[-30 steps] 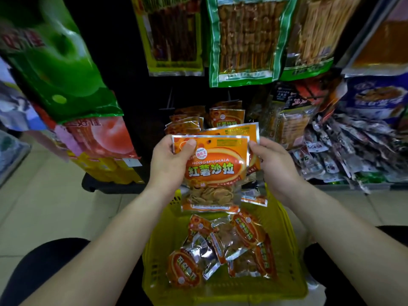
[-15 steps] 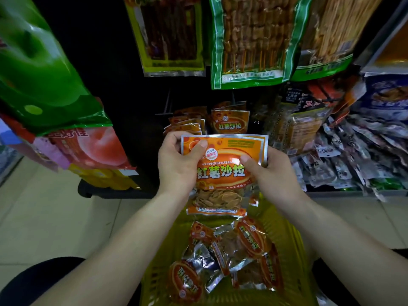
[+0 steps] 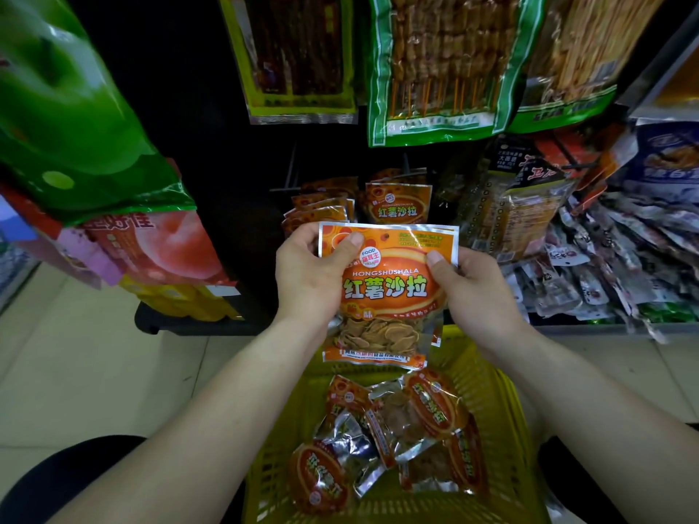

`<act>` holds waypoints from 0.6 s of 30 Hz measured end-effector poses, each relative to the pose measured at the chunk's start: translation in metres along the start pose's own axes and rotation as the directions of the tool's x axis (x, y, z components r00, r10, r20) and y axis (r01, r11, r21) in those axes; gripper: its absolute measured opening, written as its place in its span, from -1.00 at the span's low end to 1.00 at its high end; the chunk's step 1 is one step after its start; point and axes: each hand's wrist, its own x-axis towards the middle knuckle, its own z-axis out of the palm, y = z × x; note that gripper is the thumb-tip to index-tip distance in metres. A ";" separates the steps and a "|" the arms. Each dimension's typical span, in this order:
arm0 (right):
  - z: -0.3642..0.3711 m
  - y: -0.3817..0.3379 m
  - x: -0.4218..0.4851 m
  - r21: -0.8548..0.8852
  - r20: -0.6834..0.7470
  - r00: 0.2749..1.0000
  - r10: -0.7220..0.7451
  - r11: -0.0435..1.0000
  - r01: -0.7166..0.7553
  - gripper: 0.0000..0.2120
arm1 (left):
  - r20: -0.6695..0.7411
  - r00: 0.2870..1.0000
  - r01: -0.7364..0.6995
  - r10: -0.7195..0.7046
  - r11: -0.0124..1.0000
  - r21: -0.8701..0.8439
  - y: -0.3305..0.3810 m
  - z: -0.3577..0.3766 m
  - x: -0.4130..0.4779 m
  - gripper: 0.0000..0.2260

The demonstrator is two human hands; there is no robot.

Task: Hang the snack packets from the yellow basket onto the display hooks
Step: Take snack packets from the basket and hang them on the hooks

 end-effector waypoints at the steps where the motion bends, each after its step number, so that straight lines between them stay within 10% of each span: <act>1: 0.000 0.000 0.000 0.007 0.007 1.000 -0.005 1.000 0.005 -0.75 | 0.003 1.000 -0.002 0.002 1.000 0.002 0.000 0.000 0.000 -0.83; 9: -0.005 -0.001 0.004 0.041 0.056 0.998 0.012 0.999 -0.014 -0.83 | 0.034 0.999 -0.032 0.030 0.996 0.081 -0.001 -0.003 0.001 -0.92; 12: -0.014 -0.004 0.007 -0.194 0.012 0.996 -0.086 0.977 0.087 -0.79 | 0.104 0.991 -0.105 0.087 0.978 0.182 -0.002 -0.006 0.004 -0.93; 18: -0.013 -0.015 -0.001 -0.690 0.213 0.912 -0.349 0.607 0.394 -0.75 | 0.249 0.963 -0.179 0.107 0.941 0.287 -0.013 -0.002 0.002 -0.86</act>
